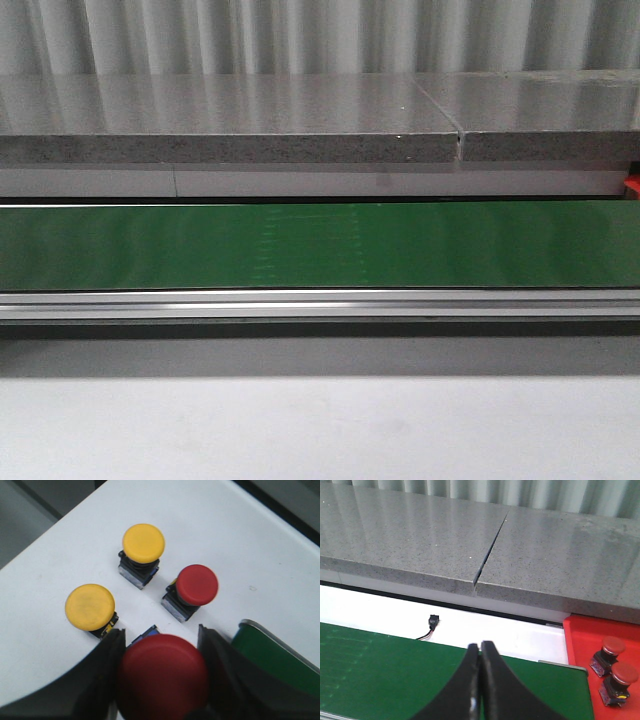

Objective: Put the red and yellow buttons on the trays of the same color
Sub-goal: 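Move the left gripper over the button cluster toward a red button, then grasp the red push-button with the left gripper and set it on the belt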

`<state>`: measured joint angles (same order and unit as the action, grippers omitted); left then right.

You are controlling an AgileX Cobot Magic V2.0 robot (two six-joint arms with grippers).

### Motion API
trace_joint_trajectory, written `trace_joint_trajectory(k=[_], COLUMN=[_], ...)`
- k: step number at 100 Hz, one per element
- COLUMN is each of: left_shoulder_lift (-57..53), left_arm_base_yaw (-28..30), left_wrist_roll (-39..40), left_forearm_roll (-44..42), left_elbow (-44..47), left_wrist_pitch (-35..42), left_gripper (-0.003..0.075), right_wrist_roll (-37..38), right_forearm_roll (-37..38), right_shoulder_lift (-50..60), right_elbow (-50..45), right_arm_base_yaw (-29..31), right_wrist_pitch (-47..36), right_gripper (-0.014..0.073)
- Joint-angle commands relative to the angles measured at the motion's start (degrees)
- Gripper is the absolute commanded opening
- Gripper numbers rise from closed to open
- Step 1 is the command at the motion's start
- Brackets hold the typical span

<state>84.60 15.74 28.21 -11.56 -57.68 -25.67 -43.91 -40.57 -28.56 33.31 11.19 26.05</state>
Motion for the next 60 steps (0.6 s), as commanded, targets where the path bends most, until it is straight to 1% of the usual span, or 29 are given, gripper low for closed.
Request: trace_joint_trajectory(k=[1,12,30,42,60], left_shoulder_lift=[-5.35,-7.03,-5.72,-2.93,1.09], left_arm_base_yaw=[-2.25,-6.23,-12.10,-13.81,-14.67], left_wrist_roll=[-2.59,-5.52,-6.71,-6.71,-6.71], left_forearm_roll=[0.31,0.31,0.31,0.20,0.20], left_elbow=[-1.65,-1.65,-1.65,-1.65,-1.65], left_wrist_pitch=[0.58,-0.37,-0.61,-0.26,-0.17], left_gripper=[-0.0021,-0.0021,-0.0021,-0.0021,-0.0020], right_wrist_roll=[-0.41,-0.41,-0.41,-0.41,-0.41], right_forearm_roll=[-1.71,-1.71,-1.71,-1.71,-1.71], right_shoulder_lift=[-0.03,-0.03,-0.03,-0.03,-0.03], right_elbow=[1.51,1.51,1.51,1.51,1.51], right_arm_base_yaw=[0.04,0.04,0.04,0.04,0.04], right_wrist_pitch=[-2.87,-2.87,-2.87,-2.87,-2.87], right_gripper=[-0.0069,-0.0069,-0.0069,-0.0069,-0.0069])
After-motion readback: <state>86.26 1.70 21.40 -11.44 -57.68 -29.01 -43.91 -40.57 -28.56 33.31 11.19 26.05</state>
